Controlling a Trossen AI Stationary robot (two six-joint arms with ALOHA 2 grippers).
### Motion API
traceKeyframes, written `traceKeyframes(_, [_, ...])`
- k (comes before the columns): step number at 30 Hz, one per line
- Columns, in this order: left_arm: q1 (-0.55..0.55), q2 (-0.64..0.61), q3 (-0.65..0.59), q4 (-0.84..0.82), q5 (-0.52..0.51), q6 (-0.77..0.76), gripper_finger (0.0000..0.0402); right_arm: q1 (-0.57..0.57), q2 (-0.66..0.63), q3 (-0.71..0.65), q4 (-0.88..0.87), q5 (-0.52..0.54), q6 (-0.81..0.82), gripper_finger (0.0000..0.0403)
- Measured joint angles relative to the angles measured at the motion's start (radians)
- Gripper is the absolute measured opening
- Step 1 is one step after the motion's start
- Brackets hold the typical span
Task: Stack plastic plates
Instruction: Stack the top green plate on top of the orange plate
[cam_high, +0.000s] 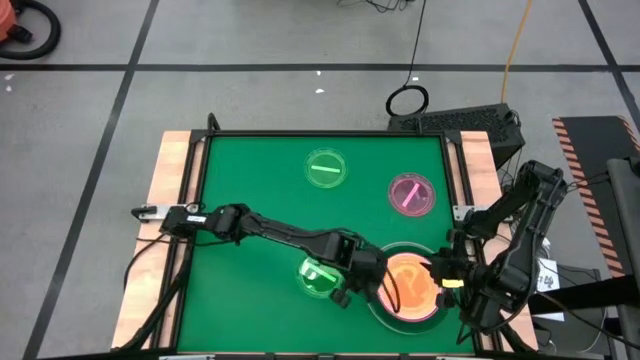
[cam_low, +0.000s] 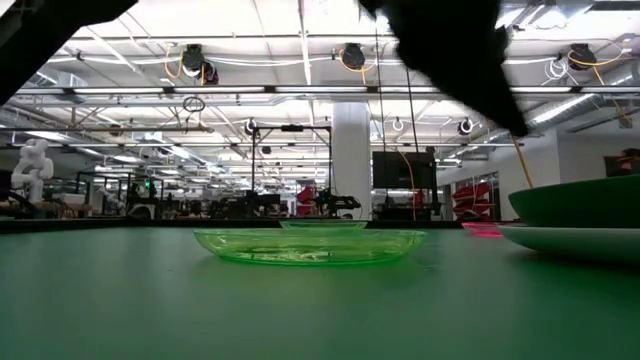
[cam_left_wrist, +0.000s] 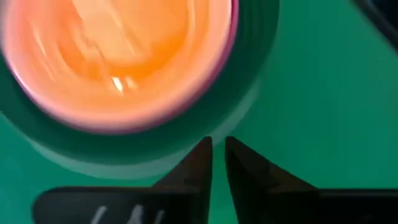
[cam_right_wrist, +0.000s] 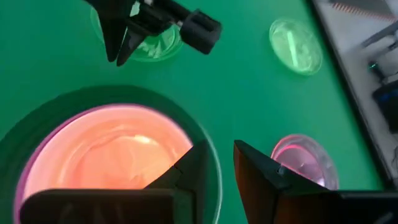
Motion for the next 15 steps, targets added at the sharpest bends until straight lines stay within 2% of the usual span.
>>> traceKeyframes(4, [0.011, -0.001, -0.03, -0.166, 0.007, -0.048, 0.0027, -0.008, 0.0, -0.045, 0.042, 0.057, 0.0, 0.0075])
traceKeyframes(7, [0.023, -0.007, -0.033, -0.306, -0.004, -0.076, 0.0018, -0.008, 0.001, -0.076, 0.076, 0.06, 0.0, 0.0075])
traceKeyframes(11, [0.054, -0.104, -0.03, -0.392, -0.027, -0.098, 0.001, -0.008, 0.001, -0.124, 0.124, 0.061, -0.001, 0.0075])
traceKeyframes(15, [0.079, -0.212, -0.031, -0.395, -0.033, -0.112, 0.0009, -0.008, 0.001, -0.163, 0.149, 0.059, 0.0, 0.0075])
